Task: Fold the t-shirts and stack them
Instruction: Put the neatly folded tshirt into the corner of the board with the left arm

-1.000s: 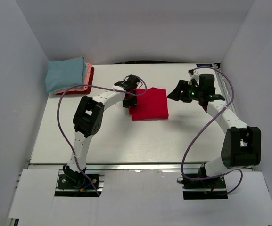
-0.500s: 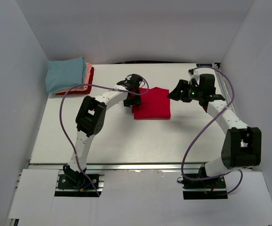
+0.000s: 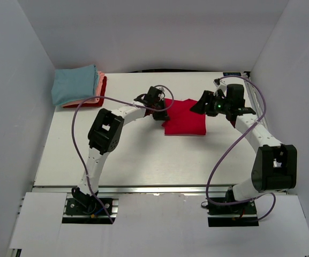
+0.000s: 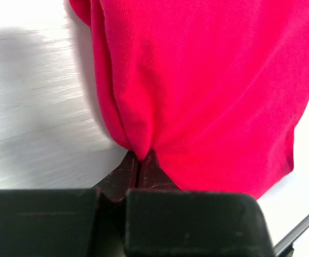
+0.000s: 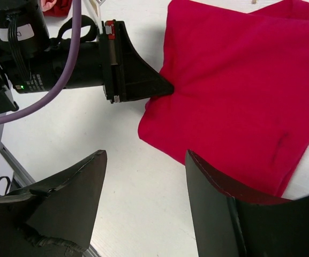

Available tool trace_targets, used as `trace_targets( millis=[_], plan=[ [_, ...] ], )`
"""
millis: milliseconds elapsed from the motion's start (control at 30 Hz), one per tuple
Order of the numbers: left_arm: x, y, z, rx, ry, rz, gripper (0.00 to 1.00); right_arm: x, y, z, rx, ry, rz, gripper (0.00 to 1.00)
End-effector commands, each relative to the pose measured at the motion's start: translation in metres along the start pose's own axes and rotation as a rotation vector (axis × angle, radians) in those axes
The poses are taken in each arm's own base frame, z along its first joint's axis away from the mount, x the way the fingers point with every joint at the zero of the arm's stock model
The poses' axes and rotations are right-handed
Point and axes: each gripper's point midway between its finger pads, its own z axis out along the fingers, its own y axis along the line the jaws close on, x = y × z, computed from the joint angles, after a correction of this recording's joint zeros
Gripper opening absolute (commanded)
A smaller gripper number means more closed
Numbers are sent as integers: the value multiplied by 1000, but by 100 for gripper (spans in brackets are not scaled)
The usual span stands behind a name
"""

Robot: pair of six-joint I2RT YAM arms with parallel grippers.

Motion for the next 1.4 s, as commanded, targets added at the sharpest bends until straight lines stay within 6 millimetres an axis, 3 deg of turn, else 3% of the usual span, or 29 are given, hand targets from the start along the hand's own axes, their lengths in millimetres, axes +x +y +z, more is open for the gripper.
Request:
trace_targets(
  millis=[0, 100, 300, 433, 533, 567, 633, 767, 1067, 1367],
  plan=[
    [94, 70, 22, -194, 260, 0, 0, -15, 13, -8, -40, -44, -42, 66],
    [70, 74, -1, -264, 200, 39, 0, -17, 15, -10, -42, -49, -45, 66],
    [-13, 107, -71, -572, -6, 151, 0, -19, 22, -15, -48, -57, -36, 66],
    [-55, 147, -111, -753, -81, 166, 0, -24, 26, -23, -31, -77, -30, 66],
    [-71, 165, -130, -828, -95, 188, 0, -26, 28, -28, -24, -95, -32, 66],
    [-85, 173, -142, -879, -133, 188, 0, -28, 29, -30, -23, -102, -35, 66],
    [-98, 181, -156, -927, -148, 210, 0, -28, 31, -34, -17, -110, -45, 66],
    [-148, 187, -194, -1034, -236, 250, 0, -31, 36, -40, -16, -114, -53, 66],
    [-199, 218, -232, -1124, -309, 268, 0, -32, 40, -41, -29, -105, -53, 66],
    [-255, 225, -301, -1162, -496, 230, 0, -22, 42, -39, -59, -80, -30, 66]
  ],
)
